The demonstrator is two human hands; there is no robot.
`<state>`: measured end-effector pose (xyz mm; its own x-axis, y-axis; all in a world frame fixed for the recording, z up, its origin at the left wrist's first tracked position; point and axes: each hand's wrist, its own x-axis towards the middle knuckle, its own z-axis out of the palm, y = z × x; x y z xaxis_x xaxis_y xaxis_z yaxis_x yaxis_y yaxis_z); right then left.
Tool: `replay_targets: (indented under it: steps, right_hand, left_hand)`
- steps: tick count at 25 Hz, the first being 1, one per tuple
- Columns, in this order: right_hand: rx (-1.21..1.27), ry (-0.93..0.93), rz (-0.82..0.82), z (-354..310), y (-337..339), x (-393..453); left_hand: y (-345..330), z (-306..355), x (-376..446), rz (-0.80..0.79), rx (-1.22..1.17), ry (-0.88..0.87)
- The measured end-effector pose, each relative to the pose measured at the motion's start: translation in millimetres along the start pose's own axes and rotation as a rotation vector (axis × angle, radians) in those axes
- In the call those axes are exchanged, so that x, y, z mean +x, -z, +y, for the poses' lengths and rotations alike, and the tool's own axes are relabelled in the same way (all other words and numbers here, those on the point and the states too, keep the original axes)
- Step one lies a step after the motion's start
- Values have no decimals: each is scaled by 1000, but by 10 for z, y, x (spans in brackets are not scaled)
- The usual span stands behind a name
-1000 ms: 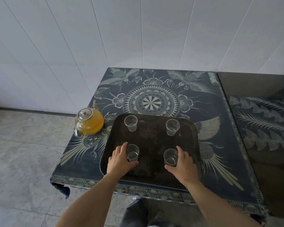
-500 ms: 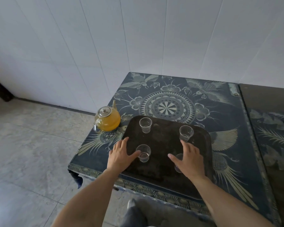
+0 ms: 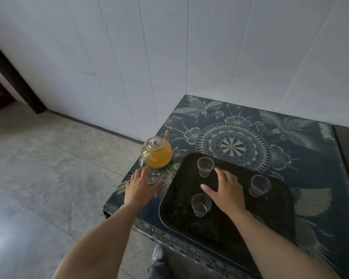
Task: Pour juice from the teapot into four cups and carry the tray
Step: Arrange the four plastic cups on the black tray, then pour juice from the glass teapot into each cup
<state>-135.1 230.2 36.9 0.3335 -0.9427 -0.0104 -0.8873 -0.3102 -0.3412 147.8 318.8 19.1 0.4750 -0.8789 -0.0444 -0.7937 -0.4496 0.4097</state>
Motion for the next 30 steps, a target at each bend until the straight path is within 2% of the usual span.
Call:
replay_targets:
  steps: [9, 14, 22, 26, 30]
  right_hand:
    - [17, 57, -52, -828, -251, 871]
    - [107, -1, -147, -1113, -453, 1286]
    - [529, -280, -408, -1372, -741, 1939]
    - [653, -363, -475, -1492, -828, 2247]
    - [768, -428, -513, -1597, -895, 2503]
  left_hand:
    - [212, -442, 884, 21, -37, -50]
    - [137, -568, 1306, -209, -93, -24]
    - [-49, -659, 1373, -419, -574, 20]
    - [-36, -680, 1403, -578, -820, 130]
    - [3, -706, 1469, -668, -884, 163]
